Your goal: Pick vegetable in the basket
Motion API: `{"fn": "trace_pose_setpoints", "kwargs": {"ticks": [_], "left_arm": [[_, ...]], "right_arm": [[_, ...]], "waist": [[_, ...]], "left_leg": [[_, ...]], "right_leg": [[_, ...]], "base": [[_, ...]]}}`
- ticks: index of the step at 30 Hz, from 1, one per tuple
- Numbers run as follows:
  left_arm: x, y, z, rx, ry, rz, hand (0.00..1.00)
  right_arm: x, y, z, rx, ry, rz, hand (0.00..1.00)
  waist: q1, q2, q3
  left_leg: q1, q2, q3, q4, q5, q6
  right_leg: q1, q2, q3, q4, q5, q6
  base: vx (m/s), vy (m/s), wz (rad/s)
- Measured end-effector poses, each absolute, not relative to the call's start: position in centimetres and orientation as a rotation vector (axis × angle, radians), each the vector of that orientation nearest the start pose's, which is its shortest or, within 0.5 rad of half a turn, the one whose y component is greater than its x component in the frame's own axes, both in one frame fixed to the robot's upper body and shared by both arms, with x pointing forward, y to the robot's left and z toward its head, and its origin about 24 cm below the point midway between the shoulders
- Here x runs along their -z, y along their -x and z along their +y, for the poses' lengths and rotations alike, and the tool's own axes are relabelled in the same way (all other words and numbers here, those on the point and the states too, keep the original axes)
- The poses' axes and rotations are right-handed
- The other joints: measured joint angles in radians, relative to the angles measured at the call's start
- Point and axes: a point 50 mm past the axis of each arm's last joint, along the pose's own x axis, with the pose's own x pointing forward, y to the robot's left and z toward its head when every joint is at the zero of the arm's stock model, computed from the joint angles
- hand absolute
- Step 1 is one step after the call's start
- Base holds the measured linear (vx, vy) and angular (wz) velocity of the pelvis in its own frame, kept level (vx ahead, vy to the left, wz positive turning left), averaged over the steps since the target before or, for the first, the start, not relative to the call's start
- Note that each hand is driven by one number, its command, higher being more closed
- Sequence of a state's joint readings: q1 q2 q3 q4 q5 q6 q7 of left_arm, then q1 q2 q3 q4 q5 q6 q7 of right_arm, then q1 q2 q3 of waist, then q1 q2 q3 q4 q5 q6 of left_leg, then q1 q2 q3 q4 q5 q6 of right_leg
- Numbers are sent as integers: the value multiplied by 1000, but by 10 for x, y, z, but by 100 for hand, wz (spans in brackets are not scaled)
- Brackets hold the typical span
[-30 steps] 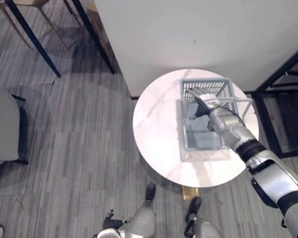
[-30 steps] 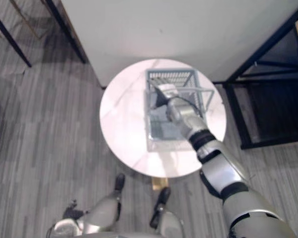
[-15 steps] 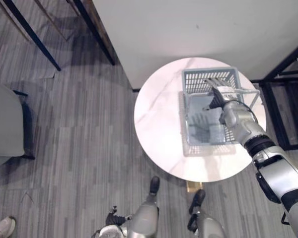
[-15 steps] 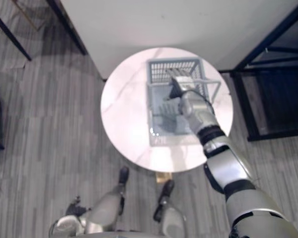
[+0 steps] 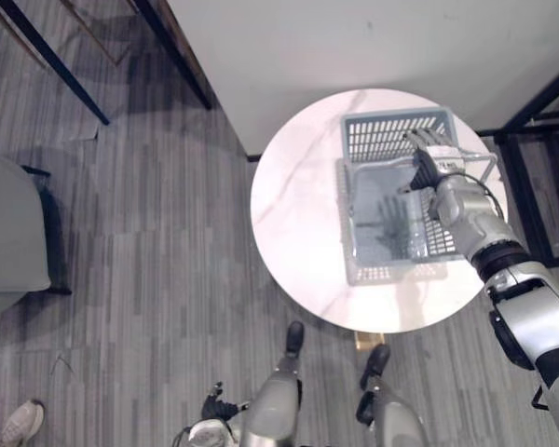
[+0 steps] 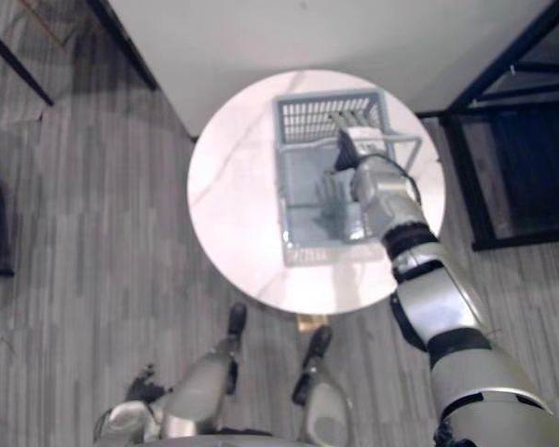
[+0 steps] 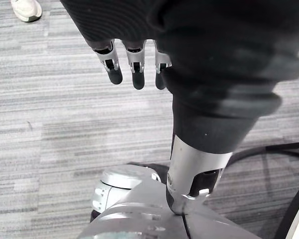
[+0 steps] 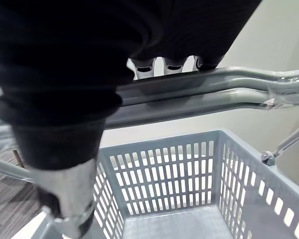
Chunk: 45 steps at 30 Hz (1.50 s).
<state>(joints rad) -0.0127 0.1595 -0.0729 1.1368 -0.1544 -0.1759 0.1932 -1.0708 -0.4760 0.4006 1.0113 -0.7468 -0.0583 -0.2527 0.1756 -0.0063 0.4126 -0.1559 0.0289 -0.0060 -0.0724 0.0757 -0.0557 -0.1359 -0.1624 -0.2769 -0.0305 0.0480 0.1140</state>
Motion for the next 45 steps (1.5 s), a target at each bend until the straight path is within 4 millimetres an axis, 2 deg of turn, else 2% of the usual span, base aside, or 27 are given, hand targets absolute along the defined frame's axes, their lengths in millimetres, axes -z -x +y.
{"fn": "trace_pose_setpoints", "kwargs": {"ticks": [4, 5, 8, 19, 28, 33, 35, 37, 39, 43, 45], "left_arm": [[149, -128, 214, -282, -148, 937, 0], [148, -129, 214, -281, -148, 937, 0], [148, -133, 212, -270, -153, 931, 0], [148, -134, 212, -269, -154, 932, 0], [147, -135, 211, -261, -162, 933, 0], [147, -135, 213, -268, -166, 939, 0], [148, -134, 215, -282, -163, 946, 0], [148, -132, 218, -293, -160, 954, 0], [149, -128, 222, -311, -154, 970, 0], [150, -118, 228, -313, -178, 999, 0], [153, -107, 232, -324, -176, 1028, 0]], "right_arm": [[-188, -414, -191, 142, 1452, -249, 0], [-189, -414, -193, 145, 1455, -249, 100], [-193, -413, -201, 172, 1469, -247, 100], [-197, -413, -200, 179, 1512, -267, 100], [-187, -413, -192, 116, 1583, -262, 100], [-175, -408, -174, 12, 1621, -302, 100], [-167, -403, -159, -75, 1642, -348, 100], [-170, -398, -148, -114, 1637, -397, 100], [-169, -390, -139, -165, 1607, -461, 100], [-152, -373, -146, -248, 1602, -470, 100], [-140, -365, -152, -285, 1598, -445, 100]], "waist": [[2, 1, 1], [3, 3, 3], [17, 13, 11], [18, 13, 12], [18, 11, 11], [14, 5, 8], [5, -5, 1], [-14, -11, -3], [-34, -32, -20], [-45, -65, -82], [-61, -81, -125]], "left_leg": [[0, 0, 0, -2, 0, 0], [0, 0, 0, -2, 0, 0], [0, 0, -1, -5, 1, 1], [-6, -2, -1, -12, 2, 3], [4, 0, 0, -8, 2, 3], [27, 2, 10, -1, 1, 2], [40, 4, 22, -1, 0, 1], [41, 4, 24, 0, 0, 1], [42, 3, 38, 5, 0, 1], [55, 4, 61, 4, -1, 2], [69, 5, 74, 4, -5, 1]], "right_leg": [[-1, 0, 0, 0, 0, -1], [-1, 0, 0, 0, 0, -1], [-3, 0, 0, 0, 1, -1], [-11, -1, 1, -2, 1, -1], [1, -1, 2, 0, 1, -1], [21, 0, 12, 1, 1, -1], [25, 0, 26, 1, 5, 6], [25, 1, 30, 1, 11, 8], [20, 0, 47, 0, 20, 19], [20, 0, 72, -2, 27, 19], [24, 0, 87, -2, 29, 18]], "base": [[0, 0, 0], [0, 0, 0], [0, 0, 0], [0, 0, 0], [0, 0, 0], [-3, 0, -6], [-25, 5, -15], [-38, 10, -10], [-40, 13, -17], [-26, 9, -19], [-20, 12, -21]]}}
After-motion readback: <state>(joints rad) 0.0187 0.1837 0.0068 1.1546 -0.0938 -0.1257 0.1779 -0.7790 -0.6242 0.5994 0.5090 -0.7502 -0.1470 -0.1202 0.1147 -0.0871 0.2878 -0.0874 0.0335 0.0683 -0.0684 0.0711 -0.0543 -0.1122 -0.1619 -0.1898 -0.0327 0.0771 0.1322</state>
